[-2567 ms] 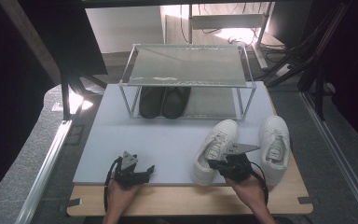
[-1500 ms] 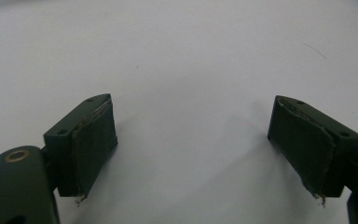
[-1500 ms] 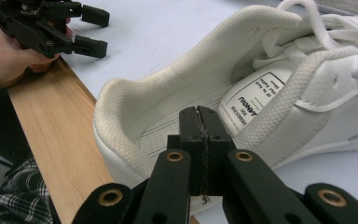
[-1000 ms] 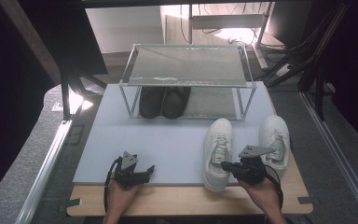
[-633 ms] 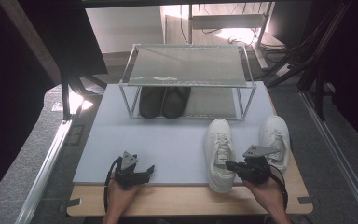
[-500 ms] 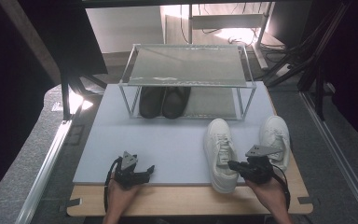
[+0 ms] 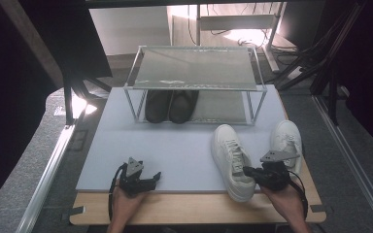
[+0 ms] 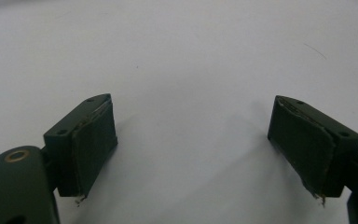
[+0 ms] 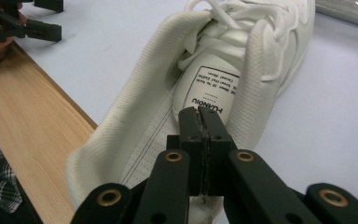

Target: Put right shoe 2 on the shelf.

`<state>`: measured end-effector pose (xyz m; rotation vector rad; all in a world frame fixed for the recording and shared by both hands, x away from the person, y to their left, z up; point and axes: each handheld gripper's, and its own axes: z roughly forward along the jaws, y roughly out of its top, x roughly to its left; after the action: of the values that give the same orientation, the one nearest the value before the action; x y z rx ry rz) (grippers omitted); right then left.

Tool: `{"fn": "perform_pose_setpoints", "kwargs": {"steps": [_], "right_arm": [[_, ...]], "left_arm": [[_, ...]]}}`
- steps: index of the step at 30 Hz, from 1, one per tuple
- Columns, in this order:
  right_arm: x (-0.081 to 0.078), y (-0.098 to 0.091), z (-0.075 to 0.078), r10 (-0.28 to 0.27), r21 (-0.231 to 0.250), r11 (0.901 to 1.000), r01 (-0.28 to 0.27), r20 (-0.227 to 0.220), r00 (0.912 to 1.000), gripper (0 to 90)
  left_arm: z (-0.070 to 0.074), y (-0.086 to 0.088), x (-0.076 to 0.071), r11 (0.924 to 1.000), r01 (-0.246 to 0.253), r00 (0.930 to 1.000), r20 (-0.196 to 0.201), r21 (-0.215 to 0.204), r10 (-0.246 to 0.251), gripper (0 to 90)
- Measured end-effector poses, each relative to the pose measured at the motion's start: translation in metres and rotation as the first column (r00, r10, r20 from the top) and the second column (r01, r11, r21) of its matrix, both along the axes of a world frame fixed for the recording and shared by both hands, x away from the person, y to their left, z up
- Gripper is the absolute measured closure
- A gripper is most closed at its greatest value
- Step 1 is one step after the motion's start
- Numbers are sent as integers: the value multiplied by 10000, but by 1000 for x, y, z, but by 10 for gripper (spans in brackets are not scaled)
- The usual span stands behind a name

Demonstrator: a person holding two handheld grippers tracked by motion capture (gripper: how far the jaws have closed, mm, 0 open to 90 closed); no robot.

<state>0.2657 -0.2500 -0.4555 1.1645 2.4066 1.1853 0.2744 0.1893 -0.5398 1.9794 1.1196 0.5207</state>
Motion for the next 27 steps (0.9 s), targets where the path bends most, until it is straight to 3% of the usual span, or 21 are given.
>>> {"fn": "perform_pose_setpoints", "kwargs": {"steps": [5, 13, 18, 27], "right_arm": [[0, -3, 14, -54, 53, 10000, 53, 219, 9997, 885], [18, -8, 30, -979, 77, 9952, 976, 419, 9943, 899], [32, -6, 28, -1558, -97, 9877, 1562, 371, 9871, 899], [48, 2, 15, -2084, -528, 9768, 2076, -92, 9780, 900]], "left_arm": [[0, 0, 0, 10000, 2, 10000, -1, 0, -2, 147], [0, 0, 0, 10000, -19, 10000, 7, -35, 19, 148], [0, 0, 0, 10000, -22, 10000, 8, -33, 22, 147], [0, 0, 0, 10000, 2, 10000, -5, -3, -2, 147]]}}
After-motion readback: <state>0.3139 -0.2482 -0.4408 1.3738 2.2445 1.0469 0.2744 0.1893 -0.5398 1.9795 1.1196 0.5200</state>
